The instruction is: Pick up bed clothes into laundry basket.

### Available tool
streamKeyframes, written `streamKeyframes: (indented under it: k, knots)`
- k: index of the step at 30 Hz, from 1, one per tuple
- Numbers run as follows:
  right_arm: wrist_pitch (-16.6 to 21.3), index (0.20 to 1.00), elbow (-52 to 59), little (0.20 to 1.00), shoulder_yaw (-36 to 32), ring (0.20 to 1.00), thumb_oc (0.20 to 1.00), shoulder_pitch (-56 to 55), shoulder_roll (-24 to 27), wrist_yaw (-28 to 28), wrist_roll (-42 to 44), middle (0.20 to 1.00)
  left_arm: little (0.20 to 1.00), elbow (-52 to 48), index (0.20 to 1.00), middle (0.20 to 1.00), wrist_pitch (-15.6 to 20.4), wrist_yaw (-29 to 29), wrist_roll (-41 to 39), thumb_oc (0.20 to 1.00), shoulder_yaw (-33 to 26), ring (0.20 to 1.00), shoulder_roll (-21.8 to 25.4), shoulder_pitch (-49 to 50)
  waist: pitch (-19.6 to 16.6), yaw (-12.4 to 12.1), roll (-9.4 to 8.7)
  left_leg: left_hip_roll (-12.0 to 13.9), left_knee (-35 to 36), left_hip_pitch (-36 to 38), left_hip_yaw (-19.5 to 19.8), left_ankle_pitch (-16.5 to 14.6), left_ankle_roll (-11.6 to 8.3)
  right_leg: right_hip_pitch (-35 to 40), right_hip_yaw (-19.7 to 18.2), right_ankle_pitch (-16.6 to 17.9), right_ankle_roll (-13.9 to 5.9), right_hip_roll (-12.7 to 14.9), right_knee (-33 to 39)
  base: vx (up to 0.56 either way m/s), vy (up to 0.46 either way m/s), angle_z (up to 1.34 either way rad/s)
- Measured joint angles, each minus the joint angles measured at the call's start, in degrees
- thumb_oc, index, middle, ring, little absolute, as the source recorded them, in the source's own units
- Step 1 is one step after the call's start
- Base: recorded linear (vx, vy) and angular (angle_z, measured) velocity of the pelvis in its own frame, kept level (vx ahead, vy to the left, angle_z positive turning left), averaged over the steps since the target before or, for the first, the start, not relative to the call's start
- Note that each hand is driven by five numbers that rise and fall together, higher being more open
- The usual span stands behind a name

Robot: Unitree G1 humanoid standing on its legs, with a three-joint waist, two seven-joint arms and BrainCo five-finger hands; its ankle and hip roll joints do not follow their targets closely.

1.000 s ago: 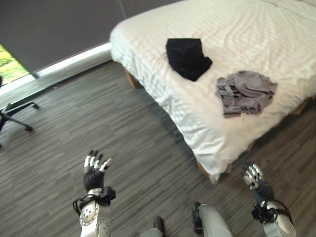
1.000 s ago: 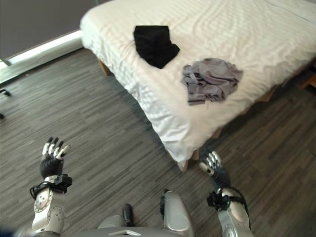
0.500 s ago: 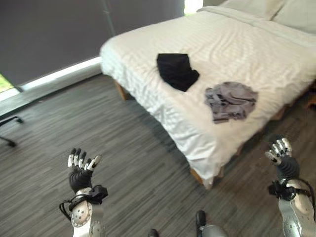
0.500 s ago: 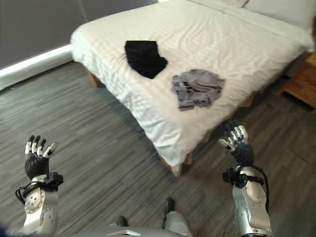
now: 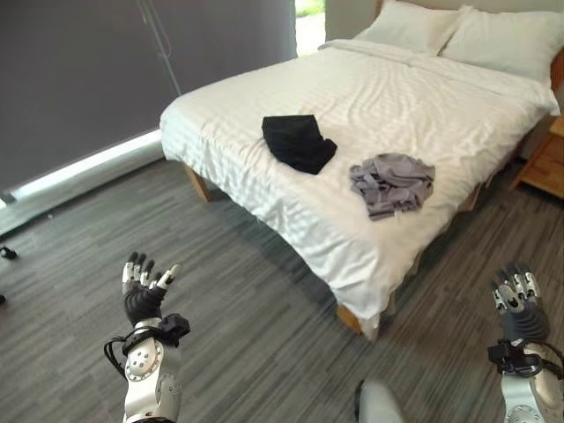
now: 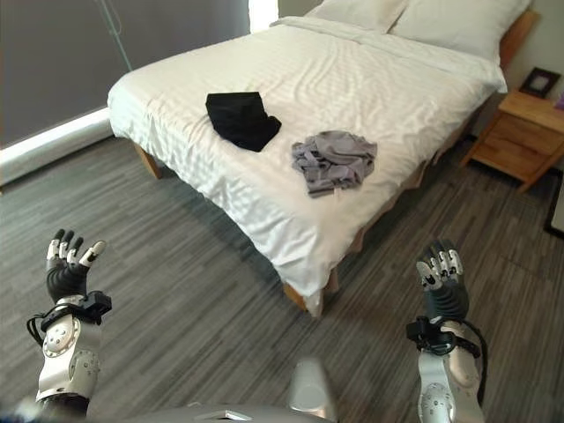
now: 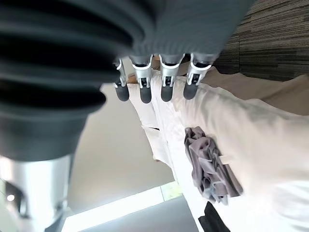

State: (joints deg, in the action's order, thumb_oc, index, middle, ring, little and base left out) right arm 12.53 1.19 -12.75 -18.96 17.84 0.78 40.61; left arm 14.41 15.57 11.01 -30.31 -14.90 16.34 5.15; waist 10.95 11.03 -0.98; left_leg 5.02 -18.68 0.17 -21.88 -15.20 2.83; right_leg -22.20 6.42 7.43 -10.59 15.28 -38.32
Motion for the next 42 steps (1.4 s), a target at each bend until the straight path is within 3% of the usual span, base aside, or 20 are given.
streamKeyframes:
  k: [5,7,9,10,11,12,14,16,18,20,21,22,23,24,25,28,31,34,38,42]
  knots:
    - [-0.8,1.0,6.9,1.0,-0.5,1.0,1.0,-1.6,-0.9,1.7,4.4,1.0,1.0,-0.3,1.0,1.0,0.0,-1.0,-3.2,1.0,2.8,1.0,3.2,-9.4,2.5,3.1,-4.16,-5.8,7.6,2.3,-3.7,0.9,0.06,1.8,11.3,-4.1,-3.32,0.6,35.4,0.64,-0.123,0.16]
    - [-0.7,1.0,7.6,1.0,-1.2,1.0,1.0,-1.3,0.0,1.8,4.4,1.0,1.0,-0.4,1.0,1.0,0.0,-1.5,-3.2,1.0,5.1,1.0,2.5,-11.0,2.2,3.2,-3.52,-5.7,8.8,1.6,-3.2,0.5,-3.03,2.6,22.1,-4.0,-2.59,1.5,33.1,0.52,-0.313,0.37]
    - [-1.6,1.0,7.2,1.0,-2.2,1.0,1.0,-1.1,3.8,2.4,4.3,1.0,1.0,-0.4,1.0,1.0,-0.1,-2.0,-3.3,1.0,6.6,1.0,1.4,-8.8,2.7,4.0,0.98,-1.5,9.7,4.5,-2.1,0.3,-9.32,7.9,21.2,-6.9,4.93,-5.2,22.1,0.45,-0.414,0.34]
    - [-1.7,1.0,4.7,1.0,-2.3,1.0,1.0,0.2,4.5,2.3,4.3,1.0,1.0,-1.2,1.0,1.0,0.3,-2.7,-3.4,1.0,5.7,1.0,2.4,-5.6,1.3,3.6,-0.97,1.5,-11.5,-3.0,-1.0,5.0,-12.42,16.1,20.4,-13.3,11.33,-11.4,20.2,0.44,-0.515,0.17]
    - [-1.7,1.0,3.5,1.0,-2.9,1.0,1.0,0.5,5.5,2.2,4.4,1.0,1.0,-1.8,1.0,1.0,0.5,-2.8,-4.5,1.0,4.5,1.0,3.0,-5.3,-0.5,2.8,-4.63,2.4,-24.6,-9.4,-0.4,10.4,-15.54,20.1,19.6,-16.8,16.47,-12.2,24.5,0.3,-0.394,-0.33]
    - [-1.4,1.0,2.2,1.0,-5.0,1.0,1.0,3.0,8.6,2.3,4.4,1.0,1.0,-1.6,1.0,1.0,0.8,-2.7,-5.8,1.0,2.9,1.0,1.5,-5.5,-1.0,-0.2,-4.15,6.9,-38.3,-16.1,-0.3,11.3,-14.83,22.6,19.5,-17.5,17.07,-13.3,30.2,0.28,-0.283,-0.76]
    - [-0.7,1.0,-1.6,1.0,-7.0,1.0,1.0,6.0,11.7,1.5,4.4,1.0,1.0,-2.4,1.0,1.0,0.3,-3.7,-7.2,1.0,3.9,1.0,2.1,-4.7,0.4,-3.4,-3.99,9.0,-47.3,-22.2,7.1,12.1,-13.45,24.5,16.0,-16.7,16.34,-13.1,31.8,0.25,-0.123,-0.77]
    - [-1.0,1.0,-7.4,1.0,-7.0,1.0,1.0,8.9,12.2,-0.3,4.4,1.0,1.0,-2.3,1.0,1.0,0.2,-3.8,-7.6,1.0,3.7,1.0,2.0,-4.5,1.0,-3.7,-6.15,6.8,-38.9,-20.3,8.6,13.4,-11.2,30.4,14.8,-16.0,14.93,-11.0,34.5,0.43,0.041,-0.12]
    - [-1.0,1.0,-8.7,1.0,-6.5,1.0,1.0,10.7,14.0,-0.9,4.1,1.0,1.0,-1.6,1.0,1.0,0.2,-4.6,-8.3,1.0,4.0,1.0,2.1,-4.6,1.7,-4.1,-5.08,13.2,-14.4,-19.0,3.9,17.3,-5.92,30.4,12.5,-17.2,12.84,-11.4,25.9,0.43,0.228,-0.13]
    - [-1.5,1.0,-9.0,1.0,-4.0,1.0,1.0,10.7,21.2,-0.5,0.2,1.0,1.0,-0.3,1.0,1.0,0.1,-4.7,-9.4,1.0,6.1,1.0,3.2,-2.7,0.8,-5.6,-4.32,7.0,12.0,-12.8,10.8,18.4,-4.89,30.8,6.9,-18.2,9.5,-10.1,24.6,0.23,0.132,-0.63]
    - [-1.4,1.0,-8.9,1.0,-4.3,1.0,1.0,11.0,23.4,-0.4,-0.6,1.0,1.0,-0.2,1.0,1.0,0.1,-4.7,-9.5,1.0,6.5,1.0,3.2,-2.4,0.5,-6.2,-3.46,3.7,14.0,-11.9,12.4,20.0,-2.64,31.9,6.0,-19.4,6.86,-9.6,24.5,0.51,0.215,-1.07]
    - [-2.0,1.0,-11.5,1.0,-2.7,1.0,1.0,13.2,29.5,-0.3,-2.6,1.0,1.0,-0.2,1.0,1.0,0.2,-4.8,-9.9,1.0,8.4,1.0,1.6,-0.9,-0.9,-6.5,1.17,-1.2,24.3,-6.5,20.0,23.3,3.2,32.4,3.8,-20.4,4.33,-10.6,21.9,0.36,0.148,-1.18]
    - [-2.3,1.0,-13.4,1.0,-0.9,1.0,1.0,15.0,33.6,0.3,-4.5,1.0,1.0,-0.5,1.0,1.0,0.2,-5.3,-10.1,1.0,9.1,1.0,0.5,-0.3,-1.1,-7.0,5.66,1.1,24.2,-4.0,18.9,28.8,12.18,30.1,2.9,-23.6,3.02,-12.9,16.5,0.38,0.132,-1.1]
    - [-2.2,1.0,-15.3,1.0,0.2,1.0,1.0,15.8,33.9,1.1,-6.7,1.0,1.0,-0.6,1.0,1.0,0.1,-6.0,-10.1,1.0,9.4,1.0,1.8,-0.6,-2.2,-6.3,3.8,0.7,24.1,-3.4,16.3,26.8,3.43,28.6,1.6,-26.1,3.46,-10.6,17.6,0.16,0.09,-0.79]
    - [-2.6,1.0,-15.7,1.0,0.2,1.0,1.0,15.5,34.6,1.1,-8.0,1.0,1.0,-1.6,1.0,1.0,0.3,-6.8,-10.1,1.0,9.1,1.0,2.5,-1.7,-1.8,-6.7,1.97,-0.1,24.1,-4.3,15.2,26.9,0.94,24.7,-0.5,-26.3,4.6,-9.5,18.4,0.26,0.158,-0.31]
    - [-4.9,1.0,-22.4,1.0,4.7,1.0,1.0,18.7,38.4,1.5,-18.5,1.0,1.0,0.0,1.0,1.0,-0.3,-9.1,-10.2,1.0,11.9,1.0,3.4,-4.8,-1.1,-4.9,0.83,0.3,24.1,-5.9,13.5,27.2,0.69,26.6,0.6,-18.8,4.1,-10.1,31.2,0.24,0.183,-0.14]
    - [-7.3,1.0,-30.2,1.0,12.9,1.0,1.0,26.7,46.9,2.0,-29.7,1.0,1.0,-1.0,1.0,1.0,-1.1,-10.7,-10.2,1.0,16.0,1.0,3.9,-5.1,-1.4,-5.0,1.63,-0.4,24.1,-3.4,11.4,24.1,-3.43,29.4,-0.6,-18.1,3.4,-8.9,34.3,0.1,0.121,-0.28]
    - [-8.9,1.0,-37.6,1.0,22.7,1.0,1.0,41.3,49.9,0.3,-43.9,1.0,1.0,-3.0,1.0,1.0,-1.1,-11.4,-10.2,1.0,16.9,1.0,4.2,-5.9,-1.5,-4.8,2.49,-1.9,24.1,-5.3,11.3,24.3,-3.79,28.3,-0.7,-16.9,2.15,-7.9,36.3,0.03,0.115,-0.04]
    - [-8.7,1.0,-58.6,1.0,47.0,1.0,1.0,67.0,52.2,-1.6,-58.3,1.0,1.0,-2.2,1.0,1.0,-0.9,-11.4,-10.1,1.0,19.2,1.0,4.5,-8.2,-1.4,-8.1,6.07,-2.4,24.1,-10.5,11.6,24.4,-3.72,23.4,0.1,-16.0,1.41,-7.0,36.2,0.02,0.078,0.06]
    - [-9.2,1.0,-67.1,1.0,51.3,1.0,1.0,75.5,51.4,-3.3,-65.0,1.0,1.0,-2.0,1.0,1.0,-0.6,-11.1,-10.2,1.0,17.5,1.0,7.4,-4.6,-0.6,-11.5,5.57,-3.7,24.1,-12.2,11.7,25.5,-2.77,22.1,0.2,-16.1,0.41,-6.1,36.3,-0.01,0.04,0.1]
